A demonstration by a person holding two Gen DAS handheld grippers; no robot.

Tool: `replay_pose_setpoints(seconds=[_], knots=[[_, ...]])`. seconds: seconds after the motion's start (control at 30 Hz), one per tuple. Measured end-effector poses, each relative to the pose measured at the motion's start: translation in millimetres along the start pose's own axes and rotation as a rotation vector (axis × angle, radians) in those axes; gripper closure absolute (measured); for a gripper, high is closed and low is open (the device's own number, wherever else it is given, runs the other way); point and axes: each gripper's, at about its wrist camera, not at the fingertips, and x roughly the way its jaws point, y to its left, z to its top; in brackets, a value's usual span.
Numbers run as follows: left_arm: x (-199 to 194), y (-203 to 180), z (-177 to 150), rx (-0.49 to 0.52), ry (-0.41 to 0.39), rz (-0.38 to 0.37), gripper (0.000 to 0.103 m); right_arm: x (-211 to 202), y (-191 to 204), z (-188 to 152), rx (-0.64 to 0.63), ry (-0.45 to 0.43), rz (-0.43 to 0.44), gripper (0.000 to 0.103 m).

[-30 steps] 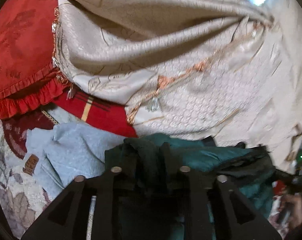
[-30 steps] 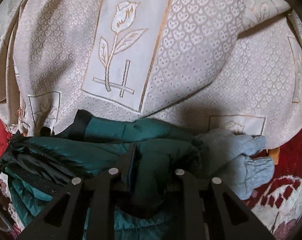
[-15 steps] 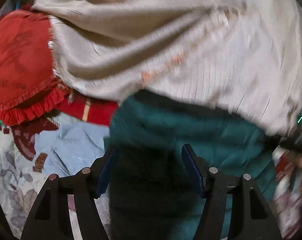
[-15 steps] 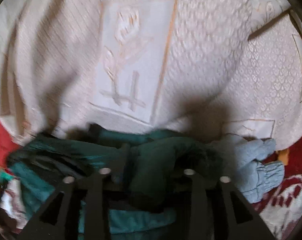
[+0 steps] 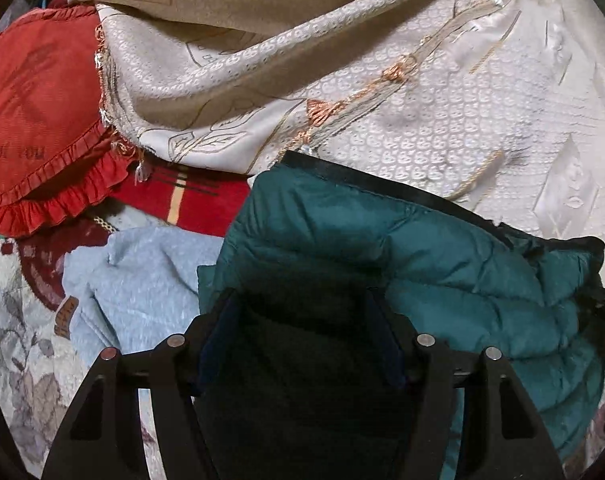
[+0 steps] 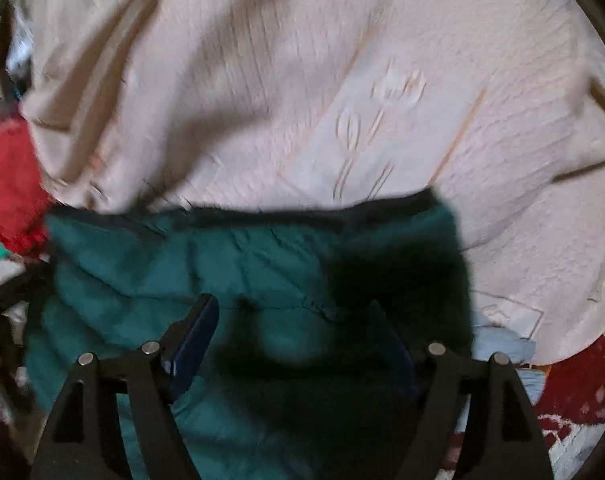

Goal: Fold large clothes

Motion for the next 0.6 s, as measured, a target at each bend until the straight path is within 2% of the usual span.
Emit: replay_pose_setpoints(seconds=[0.07, 0.2, 0.37, 0.5, 0.6], knots=[[6, 0, 0, 0.01, -0.001, 0.018, 0.057, 23, -5, 0, -0.003, 0.002, -0.058, 0.023], [15, -1, -3, 0.029, -0.029, 0.039, 0.057, 47, -16, 1, 0.055, 0.005, -0.068, 0.022], [21, -5, -5, 0.051, -0.033, 0.066, 0.057, 63, -12, 4, 0.045, 0.024, -0.111, 0.02], [21, -6, -6, 0.056, -0.035, 0.065, 0.057, 41, -12, 3, 0.089, 0.002, -0.081, 0.02], [21, -5, -5, 0.053, -0.034, 0.066, 0.057, 7, -11, -7, 0.132, -0.051, -0.019, 0.02]])
